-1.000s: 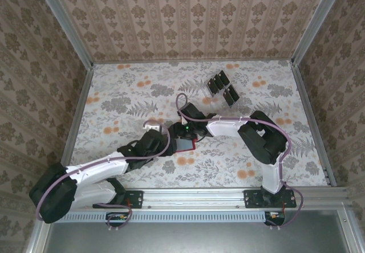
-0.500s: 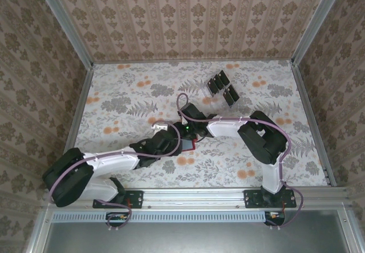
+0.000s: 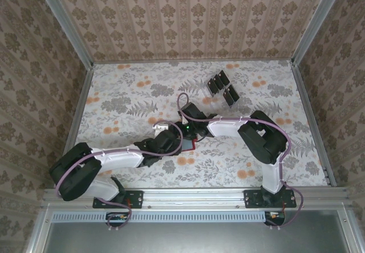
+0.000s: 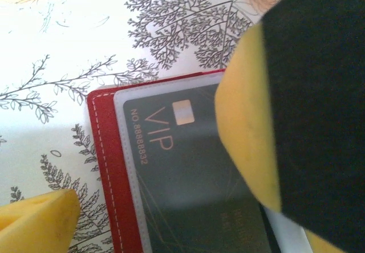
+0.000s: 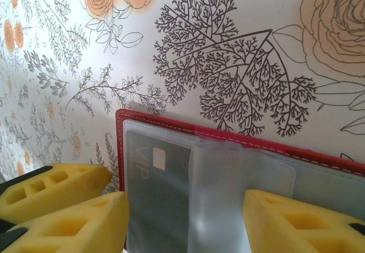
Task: Put the credit cards into the card holder
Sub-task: Flip over the card slot in the card holder.
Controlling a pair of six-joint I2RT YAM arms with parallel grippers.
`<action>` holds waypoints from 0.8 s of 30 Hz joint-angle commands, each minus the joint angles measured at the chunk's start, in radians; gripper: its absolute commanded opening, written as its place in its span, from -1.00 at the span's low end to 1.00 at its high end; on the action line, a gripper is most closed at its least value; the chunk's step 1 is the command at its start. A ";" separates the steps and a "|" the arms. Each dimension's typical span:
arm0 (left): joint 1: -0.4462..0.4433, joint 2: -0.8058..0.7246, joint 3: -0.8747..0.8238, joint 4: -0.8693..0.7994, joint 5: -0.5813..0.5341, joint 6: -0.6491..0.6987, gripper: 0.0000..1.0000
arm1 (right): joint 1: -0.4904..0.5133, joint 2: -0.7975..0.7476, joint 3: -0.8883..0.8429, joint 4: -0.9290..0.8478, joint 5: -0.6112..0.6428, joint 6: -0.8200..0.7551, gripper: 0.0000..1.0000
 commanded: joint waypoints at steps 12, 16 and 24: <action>-0.007 0.032 -0.012 -0.058 -0.045 -0.070 1.00 | -0.032 -0.130 -0.045 -0.052 0.014 -0.003 0.17; -0.006 0.026 -0.018 -0.055 -0.047 -0.075 1.00 | -0.030 -0.145 -0.088 -0.025 0.016 0.021 0.18; -0.007 0.027 -0.025 -0.050 -0.048 -0.076 1.00 | -0.016 -0.129 -0.142 0.016 0.028 0.052 0.18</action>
